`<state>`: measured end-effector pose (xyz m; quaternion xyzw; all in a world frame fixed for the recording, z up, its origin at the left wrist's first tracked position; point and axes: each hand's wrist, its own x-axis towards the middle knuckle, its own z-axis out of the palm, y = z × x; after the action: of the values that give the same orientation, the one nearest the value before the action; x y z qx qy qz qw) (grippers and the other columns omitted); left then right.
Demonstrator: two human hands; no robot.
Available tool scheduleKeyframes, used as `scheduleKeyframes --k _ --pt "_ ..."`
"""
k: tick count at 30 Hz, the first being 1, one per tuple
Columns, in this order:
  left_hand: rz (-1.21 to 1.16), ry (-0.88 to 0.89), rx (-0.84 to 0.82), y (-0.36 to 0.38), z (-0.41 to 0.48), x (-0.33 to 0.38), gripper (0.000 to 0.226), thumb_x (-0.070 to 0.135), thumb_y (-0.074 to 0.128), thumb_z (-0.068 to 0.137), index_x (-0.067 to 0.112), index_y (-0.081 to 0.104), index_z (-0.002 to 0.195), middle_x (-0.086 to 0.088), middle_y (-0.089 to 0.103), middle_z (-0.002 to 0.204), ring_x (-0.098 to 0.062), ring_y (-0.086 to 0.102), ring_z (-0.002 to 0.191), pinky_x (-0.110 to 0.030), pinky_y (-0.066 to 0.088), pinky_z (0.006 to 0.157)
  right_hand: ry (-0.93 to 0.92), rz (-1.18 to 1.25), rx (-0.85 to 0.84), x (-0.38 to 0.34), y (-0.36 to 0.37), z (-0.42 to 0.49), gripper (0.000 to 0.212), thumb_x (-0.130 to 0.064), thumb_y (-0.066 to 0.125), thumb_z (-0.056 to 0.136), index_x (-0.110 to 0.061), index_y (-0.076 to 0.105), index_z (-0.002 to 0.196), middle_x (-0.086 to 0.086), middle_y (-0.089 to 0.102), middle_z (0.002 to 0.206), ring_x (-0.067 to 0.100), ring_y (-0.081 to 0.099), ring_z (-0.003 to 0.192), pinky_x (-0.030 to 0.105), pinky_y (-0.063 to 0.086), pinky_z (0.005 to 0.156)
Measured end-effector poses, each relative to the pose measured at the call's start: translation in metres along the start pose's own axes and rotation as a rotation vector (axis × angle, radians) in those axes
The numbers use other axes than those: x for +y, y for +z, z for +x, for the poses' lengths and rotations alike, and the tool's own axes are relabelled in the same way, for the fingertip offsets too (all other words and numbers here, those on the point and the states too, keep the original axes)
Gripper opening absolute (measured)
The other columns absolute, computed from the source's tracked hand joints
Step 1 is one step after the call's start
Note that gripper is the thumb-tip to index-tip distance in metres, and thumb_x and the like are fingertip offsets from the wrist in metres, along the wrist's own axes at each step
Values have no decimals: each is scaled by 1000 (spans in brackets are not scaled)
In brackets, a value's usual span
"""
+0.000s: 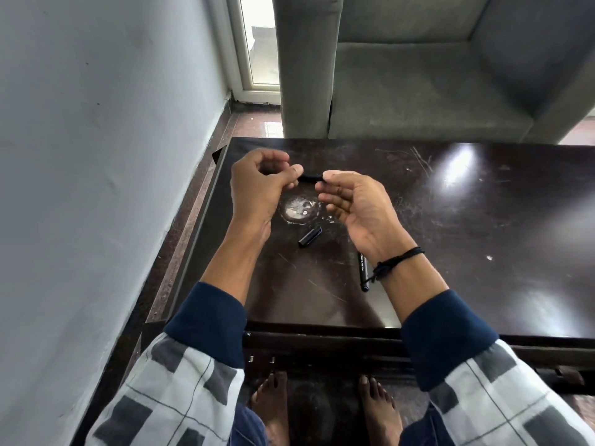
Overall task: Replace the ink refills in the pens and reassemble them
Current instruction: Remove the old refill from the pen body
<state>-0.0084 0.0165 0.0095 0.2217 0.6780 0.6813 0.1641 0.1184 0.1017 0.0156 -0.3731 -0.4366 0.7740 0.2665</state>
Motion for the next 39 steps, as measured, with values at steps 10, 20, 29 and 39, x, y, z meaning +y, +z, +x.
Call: scheduleKeyframes --k 10,20,29,39 --pt "-411 -443 -140 4 -5 1 24 2 69 90 4 68 114 -10 76 89 -19 73 82 -27 61 81 55 21 -54 6 1 -2 18 -2 69 88 -5 72 106 13 79 92 12 70 66 18 52 59" --pt "-356 -373 -119 0 -3 2 3 6 69 92 5 70 94 -11 75 86 -20 75 79 -26 60 73 -87 -246 -89 15 3 6 17 -26 67 99 -10 73 94 7 76 79 11 61 59 21 46 58" --pt "-327 -350 -127 -3 -2 5 2 6 69 92 6 70 90 -10 75 83 -17 75 78 -23 59 69 -90 -428 -65 14 4 2 45 -44 57 103 -4 74 92 4 73 69 8 60 56 19 46 55" --pt "-225 -284 -66 7 -7 5 3 6 71 90 4 70 92 -13 70 85 -16 71 74 -22 60 68 -247 -462 45 20 6 4 26 -23 72 97 0 73 84 2 66 58 8 58 53 23 48 56"
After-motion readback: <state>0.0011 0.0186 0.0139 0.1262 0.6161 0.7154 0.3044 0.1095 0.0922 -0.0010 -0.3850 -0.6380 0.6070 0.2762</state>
